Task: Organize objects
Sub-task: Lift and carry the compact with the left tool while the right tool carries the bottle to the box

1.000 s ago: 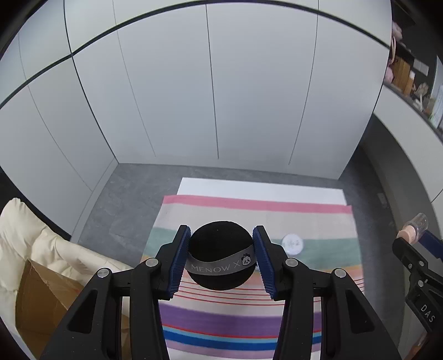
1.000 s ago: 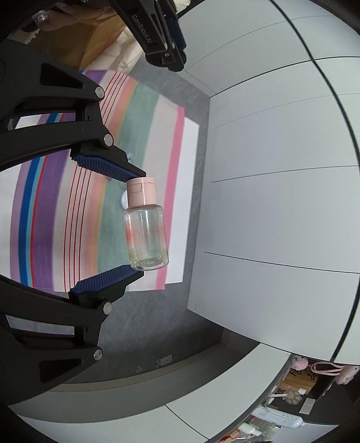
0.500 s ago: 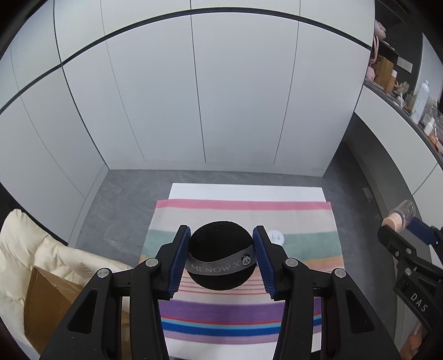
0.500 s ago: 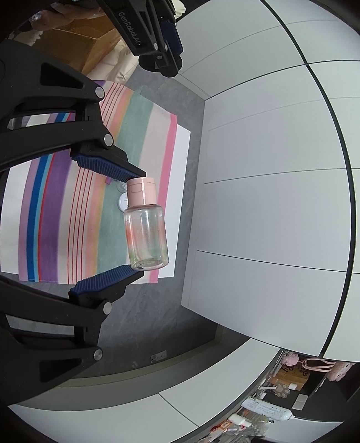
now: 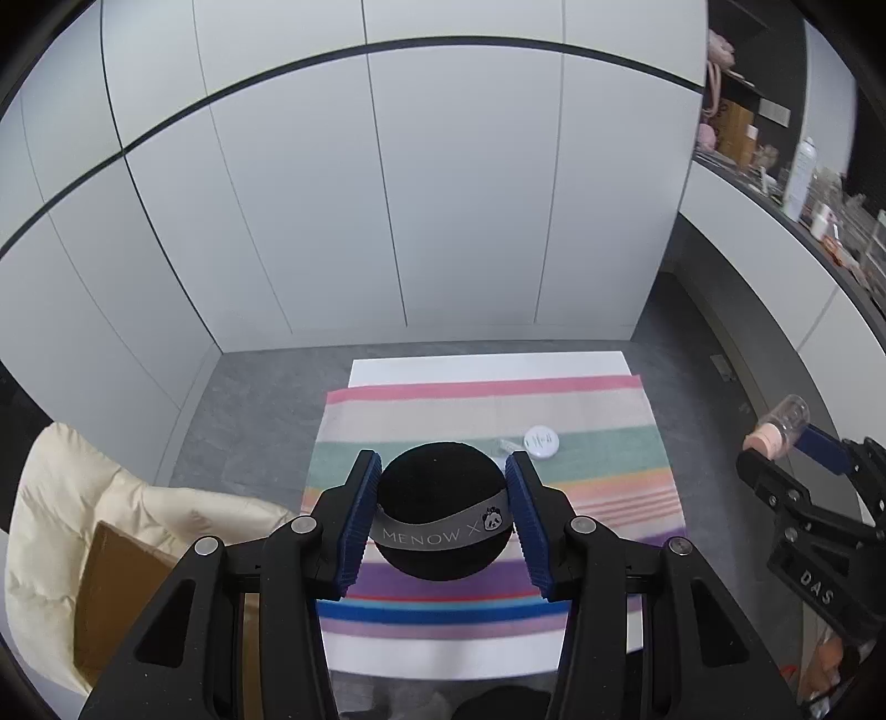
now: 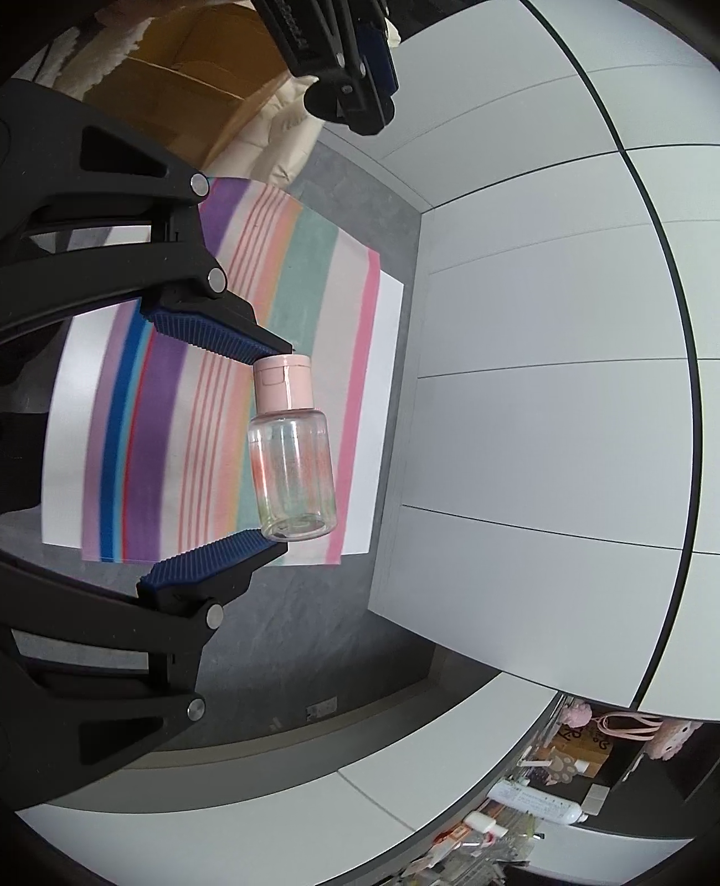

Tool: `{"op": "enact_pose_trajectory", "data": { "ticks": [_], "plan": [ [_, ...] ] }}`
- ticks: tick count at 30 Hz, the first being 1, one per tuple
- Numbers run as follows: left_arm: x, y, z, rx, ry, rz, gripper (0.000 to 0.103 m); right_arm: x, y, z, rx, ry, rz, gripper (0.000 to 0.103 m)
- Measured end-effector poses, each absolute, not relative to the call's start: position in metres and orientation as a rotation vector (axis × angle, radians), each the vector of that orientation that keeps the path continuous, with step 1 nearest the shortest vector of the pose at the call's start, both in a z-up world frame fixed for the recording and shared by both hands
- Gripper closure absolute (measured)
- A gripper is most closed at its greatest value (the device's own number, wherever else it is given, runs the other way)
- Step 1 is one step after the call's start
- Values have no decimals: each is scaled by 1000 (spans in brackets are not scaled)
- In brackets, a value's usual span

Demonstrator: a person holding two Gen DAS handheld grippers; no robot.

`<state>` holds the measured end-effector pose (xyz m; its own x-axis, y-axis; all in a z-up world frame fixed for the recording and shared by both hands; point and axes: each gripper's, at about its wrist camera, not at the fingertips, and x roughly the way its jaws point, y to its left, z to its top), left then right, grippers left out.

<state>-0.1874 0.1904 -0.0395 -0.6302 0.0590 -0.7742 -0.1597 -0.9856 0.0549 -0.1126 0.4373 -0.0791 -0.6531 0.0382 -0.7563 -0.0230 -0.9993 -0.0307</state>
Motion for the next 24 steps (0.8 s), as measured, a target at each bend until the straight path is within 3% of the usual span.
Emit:
{"op": "enact_pose_trajectory", "data": {
  "ticks": [24],
  "plan": [
    [-24, 165, -33, -1308, 204, 2678, 55, 65, 440, -68, -1242, 101, 2795, 39]
  ]
}}
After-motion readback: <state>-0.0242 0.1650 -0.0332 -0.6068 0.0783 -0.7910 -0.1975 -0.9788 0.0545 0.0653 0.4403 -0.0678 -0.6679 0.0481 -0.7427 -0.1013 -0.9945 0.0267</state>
